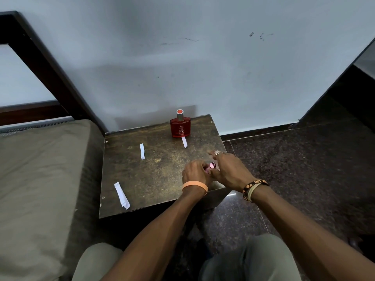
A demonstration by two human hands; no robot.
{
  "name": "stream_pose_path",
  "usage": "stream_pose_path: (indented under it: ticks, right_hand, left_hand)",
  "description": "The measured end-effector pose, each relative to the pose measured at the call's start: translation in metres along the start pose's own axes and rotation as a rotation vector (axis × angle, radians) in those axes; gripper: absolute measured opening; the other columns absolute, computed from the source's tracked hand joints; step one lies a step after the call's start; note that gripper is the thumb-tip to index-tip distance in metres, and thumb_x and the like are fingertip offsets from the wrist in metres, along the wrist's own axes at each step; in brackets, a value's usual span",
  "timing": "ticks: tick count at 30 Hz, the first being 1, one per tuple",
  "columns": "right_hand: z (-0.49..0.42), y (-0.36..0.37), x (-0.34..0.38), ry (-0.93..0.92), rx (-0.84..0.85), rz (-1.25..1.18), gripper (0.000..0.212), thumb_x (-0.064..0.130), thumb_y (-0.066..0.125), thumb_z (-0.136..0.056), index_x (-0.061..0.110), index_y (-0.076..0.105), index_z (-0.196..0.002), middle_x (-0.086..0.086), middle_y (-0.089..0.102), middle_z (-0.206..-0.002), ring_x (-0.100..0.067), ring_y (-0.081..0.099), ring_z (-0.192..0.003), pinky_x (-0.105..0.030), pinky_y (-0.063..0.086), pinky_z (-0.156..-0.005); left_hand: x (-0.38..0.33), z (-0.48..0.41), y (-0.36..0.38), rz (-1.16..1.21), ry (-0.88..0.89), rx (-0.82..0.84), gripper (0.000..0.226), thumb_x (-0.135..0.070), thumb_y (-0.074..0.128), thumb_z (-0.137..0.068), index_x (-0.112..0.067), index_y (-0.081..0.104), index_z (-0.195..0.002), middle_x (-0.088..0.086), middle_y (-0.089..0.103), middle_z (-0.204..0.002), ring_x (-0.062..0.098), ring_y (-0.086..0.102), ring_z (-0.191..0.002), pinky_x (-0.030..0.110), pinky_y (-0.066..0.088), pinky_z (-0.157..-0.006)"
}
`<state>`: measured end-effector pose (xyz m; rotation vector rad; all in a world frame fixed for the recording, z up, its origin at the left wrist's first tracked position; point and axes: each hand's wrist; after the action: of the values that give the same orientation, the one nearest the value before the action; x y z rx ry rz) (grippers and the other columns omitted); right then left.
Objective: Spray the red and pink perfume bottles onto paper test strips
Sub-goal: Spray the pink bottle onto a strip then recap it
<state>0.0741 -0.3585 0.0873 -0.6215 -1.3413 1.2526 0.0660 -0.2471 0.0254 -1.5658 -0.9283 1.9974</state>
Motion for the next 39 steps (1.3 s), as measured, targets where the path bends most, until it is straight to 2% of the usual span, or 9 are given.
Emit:
stream_pose_path:
  ticks: [4, 8, 12, 16, 21, 25, 30, 34, 39]
  right_hand:
    - [0.0001, 0.0022, -0.0008, -0.019, -0.025, 0.093, 0.024, 0.037, 0.065, -0.090, 0.017, 0.067, -0.104, -0.007, 0.068, -0.099, -0.027, 0.065, -0.094, -0.041, 0.055, -0.079]
    - [-0.0004, -0.0016, -0.0008, 0.018, 0.020, -0.036, 0.036, 0.031, 0.066, -0.091, 0.015, 0.063, -0.123, -0.010, 0.069, -0.110, -0.030, 0.065, -0.102, -0.044, 0.054, -0.087]
    - [0.0012, 0.0003, -0.0041, 0.018, -0.022, -0.004, 0.025, 0.033, 0.066, -0.091, 0.021, 0.070, -0.112, -0.004, 0.072, -0.104, -0.025, 0.067, -0.098, -0.040, 0.055, -0.084]
    - [0.0018, -0.0003, -0.0012, 0.019, -0.005, -0.088, 0.043, 0.030, 0.067, -0.091, 0.020, 0.060, -0.132, -0.007, 0.070, -0.112, -0.026, 0.065, -0.104, -0.043, 0.053, -0.090]
    - [0.0012, 0.0034, -0.0009, 0.019, -0.047, 0.003, 0.020, 0.036, 0.067, -0.090, 0.020, 0.071, -0.101, -0.003, 0.071, -0.098, -0.022, 0.067, -0.092, -0.041, 0.056, -0.081]
    - [0.0002, 0.0011, 0.0006, 0.034, -0.020, -0.085, 0.027, 0.030, 0.068, -0.089, 0.017, 0.069, -0.113, 0.000, 0.068, -0.122, -0.024, 0.066, -0.106, -0.041, 0.053, -0.091]
    - [0.0011, 0.0059, -0.0026, 0.062, -0.061, 0.001, 0.024, 0.040, 0.068, -0.089, 0.020, 0.069, -0.101, -0.003, 0.071, -0.095, -0.022, 0.067, -0.090, -0.038, 0.056, -0.078]
    - [0.0003, 0.0038, 0.0002, 0.035, 0.008, -0.076, 0.036, 0.032, 0.065, -0.092, 0.020, 0.063, -0.126, -0.003, 0.068, -0.122, -0.026, 0.065, -0.108, -0.042, 0.053, -0.092]
    - [0.0017, 0.0057, -0.0016, 0.046, -0.033, 0.015, 0.029, 0.034, 0.065, -0.091, 0.020, 0.066, -0.117, -0.006, 0.071, -0.108, -0.027, 0.066, -0.100, -0.039, 0.055, -0.083]
  left_hand:
    - [-0.0004, -0.0001, -0.0008, 0.019, 0.006, -0.002, 0.017, -0.026, 0.079, -0.068, -0.019, 0.067, -0.060, 0.000, 0.067, -0.060, 0.017, 0.060, -0.054, 0.024, 0.040, -0.051]
    - [-0.0010, 0.0019, -0.0008, 0.022, 0.007, -0.001, 0.016, -0.027, 0.075, -0.070, -0.016, 0.067, -0.061, 0.002, 0.066, -0.060, 0.019, 0.059, -0.054, 0.024, 0.041, -0.050]
    - [-0.0009, 0.0015, -0.0013, 0.010, 0.028, -0.004, 0.015, -0.026, 0.074, -0.072, -0.014, 0.068, -0.063, 0.003, 0.067, -0.061, 0.021, 0.062, -0.056, 0.031, 0.052, -0.052]
    - [-0.0029, 0.0025, -0.0028, 0.010, 0.011, 0.009, 0.016, -0.027, 0.074, -0.070, -0.014, 0.069, -0.064, 0.004, 0.068, -0.062, 0.021, 0.062, -0.057, 0.031, 0.053, -0.054]
    - [-0.0017, 0.0029, -0.0028, 0.016, 0.016, -0.009, 0.015, -0.025, 0.074, -0.070, -0.016, 0.066, -0.060, 0.004, 0.067, -0.061, 0.023, 0.062, -0.057, 0.026, 0.042, -0.051]
    - [-0.0024, 0.0027, -0.0022, 0.020, 0.013, 0.000, 0.015, -0.027, 0.074, -0.070, -0.016, 0.068, -0.062, 0.004, 0.067, -0.061, 0.020, 0.058, -0.055, 0.026, 0.042, -0.052]
    - [0.0001, 0.0016, -0.0006, 0.039, 0.007, -0.010, 0.021, -0.031, 0.075, -0.070, -0.015, 0.065, -0.060, 0.002, 0.067, -0.061, 0.020, 0.060, -0.055, 0.028, 0.047, -0.052]
    - [-0.0006, 0.0016, -0.0010, 0.016, 0.008, -0.023, 0.019, -0.025, 0.072, -0.071, -0.017, 0.063, -0.056, -0.002, 0.062, -0.056, 0.013, 0.050, -0.048, 0.027, 0.041, -0.050]
    - [0.0006, 0.0016, 0.0002, 0.033, 0.022, -0.017, 0.015, -0.028, 0.077, -0.069, -0.020, 0.067, -0.061, -0.001, 0.068, -0.063, 0.017, 0.060, -0.056, 0.024, 0.040, -0.052]
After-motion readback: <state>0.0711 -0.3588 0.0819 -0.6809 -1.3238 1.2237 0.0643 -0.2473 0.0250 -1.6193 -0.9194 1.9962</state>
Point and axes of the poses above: each hand's wrist, its own z-axis away from the middle knuckle, its own y-axis out of the palm, x = y × z
